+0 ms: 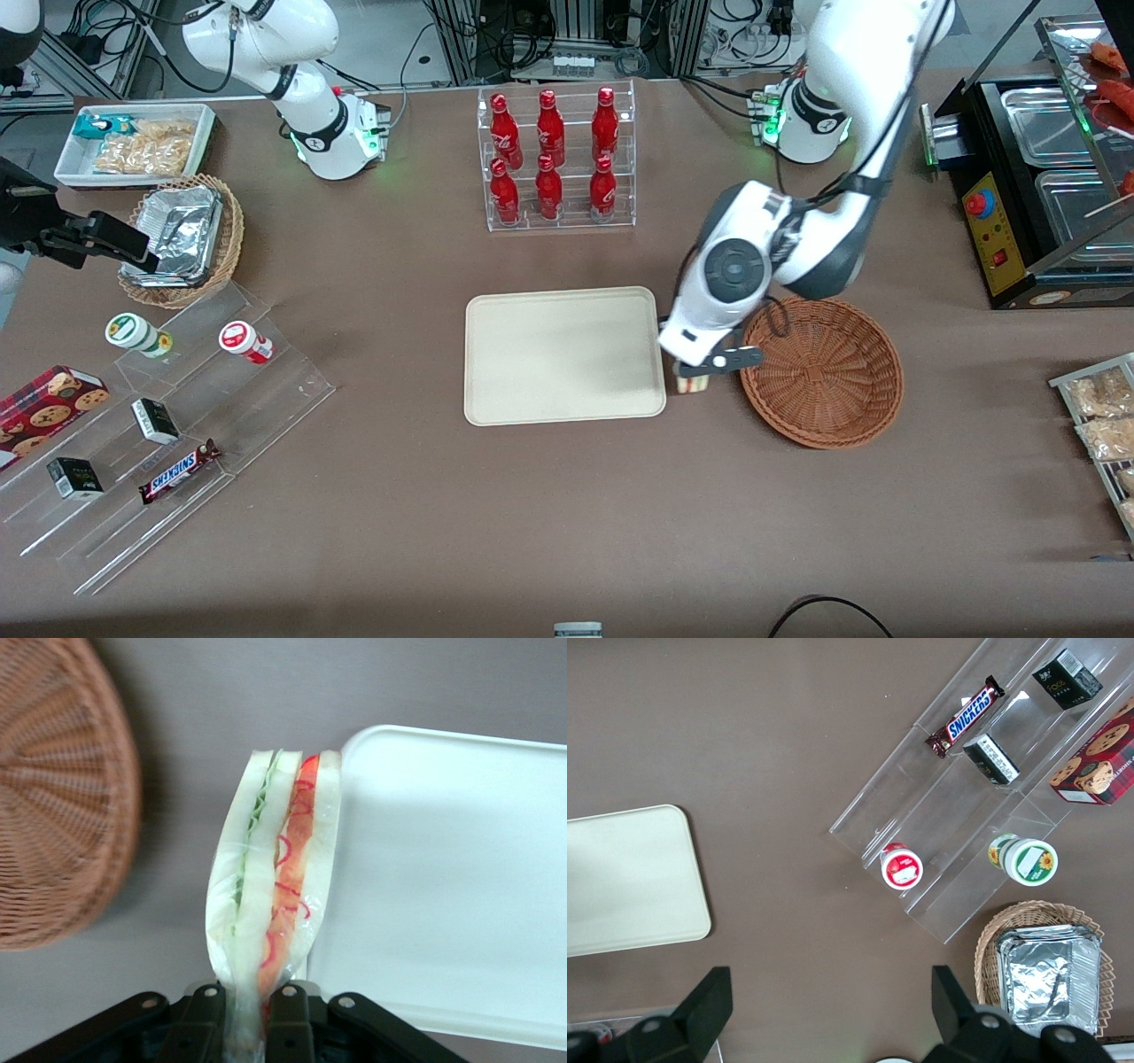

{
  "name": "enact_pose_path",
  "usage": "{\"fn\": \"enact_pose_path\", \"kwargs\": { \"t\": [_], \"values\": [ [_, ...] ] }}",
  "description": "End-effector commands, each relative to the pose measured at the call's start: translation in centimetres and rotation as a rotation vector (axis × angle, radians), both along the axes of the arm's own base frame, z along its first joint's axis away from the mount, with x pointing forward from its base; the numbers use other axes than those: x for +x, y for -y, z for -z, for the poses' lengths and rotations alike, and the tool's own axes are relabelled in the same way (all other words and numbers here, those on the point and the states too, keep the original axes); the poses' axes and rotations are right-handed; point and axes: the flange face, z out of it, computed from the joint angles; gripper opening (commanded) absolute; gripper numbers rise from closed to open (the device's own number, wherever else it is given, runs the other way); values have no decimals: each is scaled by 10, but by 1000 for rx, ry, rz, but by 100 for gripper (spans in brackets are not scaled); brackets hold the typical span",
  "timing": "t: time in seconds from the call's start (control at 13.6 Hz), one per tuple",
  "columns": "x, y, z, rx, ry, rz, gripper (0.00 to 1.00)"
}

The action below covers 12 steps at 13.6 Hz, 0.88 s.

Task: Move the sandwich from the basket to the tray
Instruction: 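Lift the sandwich and carry it over the cream tray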

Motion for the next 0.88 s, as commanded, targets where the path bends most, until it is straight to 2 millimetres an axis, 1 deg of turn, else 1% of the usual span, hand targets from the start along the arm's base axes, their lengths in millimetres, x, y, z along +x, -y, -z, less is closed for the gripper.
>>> {"fn": "enact_pose_path", "kwargs": {
  "t": [0.0, 0.07, 0.22, 0.29, 0.37, 0.44, 0.51, 0.66, 0.73, 0.81],
  "values": [
    [15, 46, 18, -5, 8, -53, 5],
    [12, 68, 25, -12, 16, -57, 5],
    [9, 102, 31, -38, 58, -94, 5],
    [3, 124, 35, -56, 80, -108, 5],
    [-1, 141, 42, -60, 83, -121, 4],
    [-11, 157, 52, -56, 78, -123, 4],
    [-22, 171, 57, -58, 76, -120, 4],
    [-22, 180, 59, -61, 76, -129, 4],
    [-29, 187, 63, -58, 73, -117, 4],
    [-32, 189, 67, -53, 69, -112, 4]
  ]
}}
